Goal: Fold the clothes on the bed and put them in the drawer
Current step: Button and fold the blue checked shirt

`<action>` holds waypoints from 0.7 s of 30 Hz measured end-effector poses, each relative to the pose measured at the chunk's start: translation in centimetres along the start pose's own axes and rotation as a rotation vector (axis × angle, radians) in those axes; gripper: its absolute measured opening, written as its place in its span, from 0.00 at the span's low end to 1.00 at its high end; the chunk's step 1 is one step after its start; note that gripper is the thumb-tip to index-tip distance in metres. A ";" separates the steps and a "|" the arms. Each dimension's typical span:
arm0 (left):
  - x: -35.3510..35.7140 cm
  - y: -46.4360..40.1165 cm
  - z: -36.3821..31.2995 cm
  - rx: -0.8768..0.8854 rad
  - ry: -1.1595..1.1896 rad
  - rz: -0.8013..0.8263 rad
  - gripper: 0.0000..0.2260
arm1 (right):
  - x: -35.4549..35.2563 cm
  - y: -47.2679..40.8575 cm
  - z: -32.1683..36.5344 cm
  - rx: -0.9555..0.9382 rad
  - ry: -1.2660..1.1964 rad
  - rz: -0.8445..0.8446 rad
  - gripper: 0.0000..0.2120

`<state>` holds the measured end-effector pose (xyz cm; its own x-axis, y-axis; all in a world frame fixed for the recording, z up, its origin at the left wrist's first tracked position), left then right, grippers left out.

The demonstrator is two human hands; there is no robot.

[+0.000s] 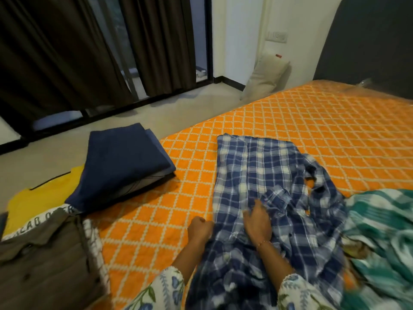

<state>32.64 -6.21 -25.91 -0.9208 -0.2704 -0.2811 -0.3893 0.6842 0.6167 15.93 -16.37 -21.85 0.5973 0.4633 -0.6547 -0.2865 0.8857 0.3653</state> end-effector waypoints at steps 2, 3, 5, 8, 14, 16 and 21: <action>0.5 1.9 1.1 -0.004 -0.132 0.010 0.08 | 0.6 2.3 0.9 -0.120 0.309 -0.036 0.24; 0.9 2.8 1.8 -0.004 -0.210 0.020 0.10 | 1.4 3.8 1.4 -0.200 0.424 -0.051 0.23; 1.6 4.6 3.7 -0.042 -0.366 0.033 0.13 | 4.0 6.1 -0.2 -0.225 0.519 0.040 0.27; 1.8 6.8 6.4 -0.085 -0.537 0.006 0.17 | 6.4 8.0 -4.9 -0.132 0.581 0.108 0.35; 1.3 9.6 6.8 -0.016 -0.528 -0.115 0.19 | 6.6 11.6 -4.7 -0.307 0.595 0.238 0.49; 1.3 11.0 6.9 0.033 -0.541 -0.165 0.15 | 7.5 11.9 -6.2 -0.269 0.662 0.309 0.54; -1.5 12.8 9.4 0.104 -0.622 -0.255 0.11 | 8.1 13.2 -6.7 -0.259 0.672 0.380 0.64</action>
<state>29.30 9.29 -24.54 -0.6024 -0.0137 -0.7981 -0.5591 0.7208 0.4097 11.96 -0.71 -26.72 -0.1292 0.5803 -0.8041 -0.5928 0.6048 0.5317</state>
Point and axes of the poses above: each hand's wrist, its own y-axis away from the middle knuckle, its own x-axis out of the palm, z = x × y, the point moved 7 cm from there along -y, towards the middle knuckle, and after that the axes turned 15 degrees about z, right-handed, at the moved point
